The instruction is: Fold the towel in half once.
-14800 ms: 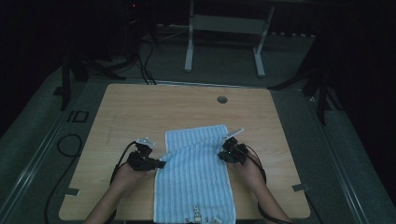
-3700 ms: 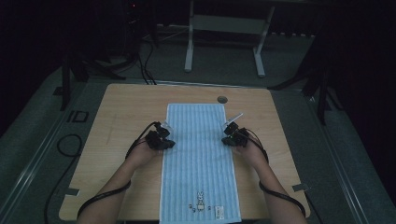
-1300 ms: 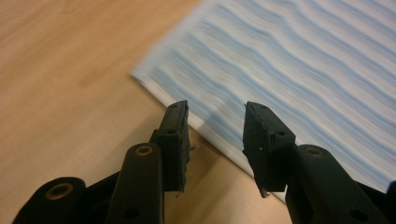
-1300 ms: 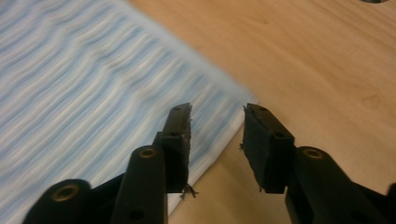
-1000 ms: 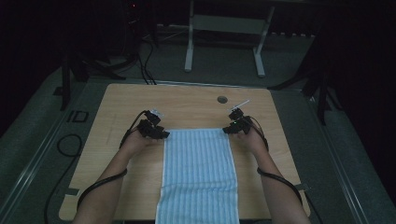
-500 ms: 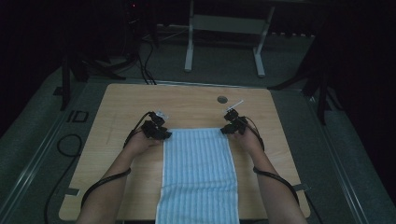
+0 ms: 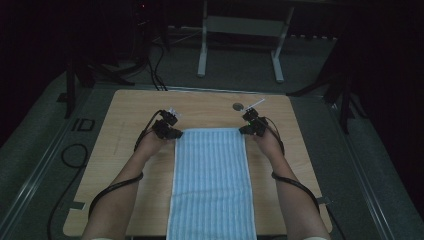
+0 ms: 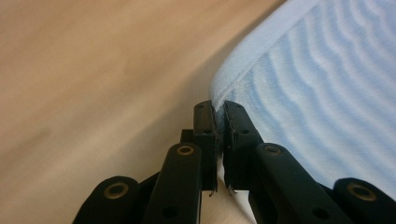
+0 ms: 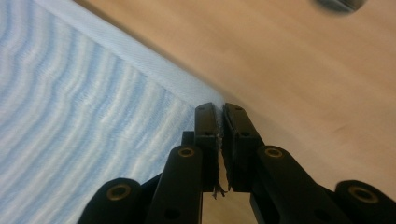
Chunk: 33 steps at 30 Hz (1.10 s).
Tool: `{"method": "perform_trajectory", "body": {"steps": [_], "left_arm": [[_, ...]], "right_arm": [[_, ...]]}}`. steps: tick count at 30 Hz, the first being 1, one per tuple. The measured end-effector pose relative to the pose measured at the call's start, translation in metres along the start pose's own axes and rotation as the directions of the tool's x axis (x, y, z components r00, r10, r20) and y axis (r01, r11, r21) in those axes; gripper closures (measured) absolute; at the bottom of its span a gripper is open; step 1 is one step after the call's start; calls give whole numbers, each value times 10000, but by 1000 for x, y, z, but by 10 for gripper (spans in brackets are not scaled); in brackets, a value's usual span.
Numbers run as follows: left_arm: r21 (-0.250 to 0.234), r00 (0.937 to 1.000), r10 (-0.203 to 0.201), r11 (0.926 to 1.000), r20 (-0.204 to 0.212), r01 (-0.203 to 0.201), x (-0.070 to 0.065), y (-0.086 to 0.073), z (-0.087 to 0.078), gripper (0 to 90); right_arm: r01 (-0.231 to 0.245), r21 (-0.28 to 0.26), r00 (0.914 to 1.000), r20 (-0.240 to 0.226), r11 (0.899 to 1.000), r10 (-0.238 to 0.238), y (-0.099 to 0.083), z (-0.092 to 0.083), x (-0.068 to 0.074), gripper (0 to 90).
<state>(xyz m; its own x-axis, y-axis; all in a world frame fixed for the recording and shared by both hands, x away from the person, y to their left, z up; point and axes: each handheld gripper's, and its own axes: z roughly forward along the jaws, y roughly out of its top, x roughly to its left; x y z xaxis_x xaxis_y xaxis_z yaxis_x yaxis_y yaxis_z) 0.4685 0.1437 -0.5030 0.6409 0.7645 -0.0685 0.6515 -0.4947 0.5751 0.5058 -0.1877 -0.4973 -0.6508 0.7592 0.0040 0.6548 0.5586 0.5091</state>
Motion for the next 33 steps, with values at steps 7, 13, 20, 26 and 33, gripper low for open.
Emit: {"method": "perform_trajectory", "body": {"steps": [7,13,20,26,33], "left_arm": [[-112,9956,378,9992,-857,-389,7,36,-18,855],[-778,9899,338,9960,-1378,-448,12,73,-50,854],[-1722,9840,327,9830,-1749,-632,11,97,-88,854],[-2026,9822,396,9762,-1838,-773,4,110,-102,853],[-1414,9865,831,9846,-1414,-1032,-5,90,-78,851]], "right_arm": [[197,-290,9979,628,9994,-179,34,-25,-12,847],[446,-996,9911,1295,9940,-315,69,-61,-17,847],[726,-2078,9863,1602,9755,-393,91,-107,-21,846],[883,-2496,9807,1913,9643,-403,105,-134,-19,846],[761,-2150,9914,1207,9736,-509,76,-107,-22,844]]}}
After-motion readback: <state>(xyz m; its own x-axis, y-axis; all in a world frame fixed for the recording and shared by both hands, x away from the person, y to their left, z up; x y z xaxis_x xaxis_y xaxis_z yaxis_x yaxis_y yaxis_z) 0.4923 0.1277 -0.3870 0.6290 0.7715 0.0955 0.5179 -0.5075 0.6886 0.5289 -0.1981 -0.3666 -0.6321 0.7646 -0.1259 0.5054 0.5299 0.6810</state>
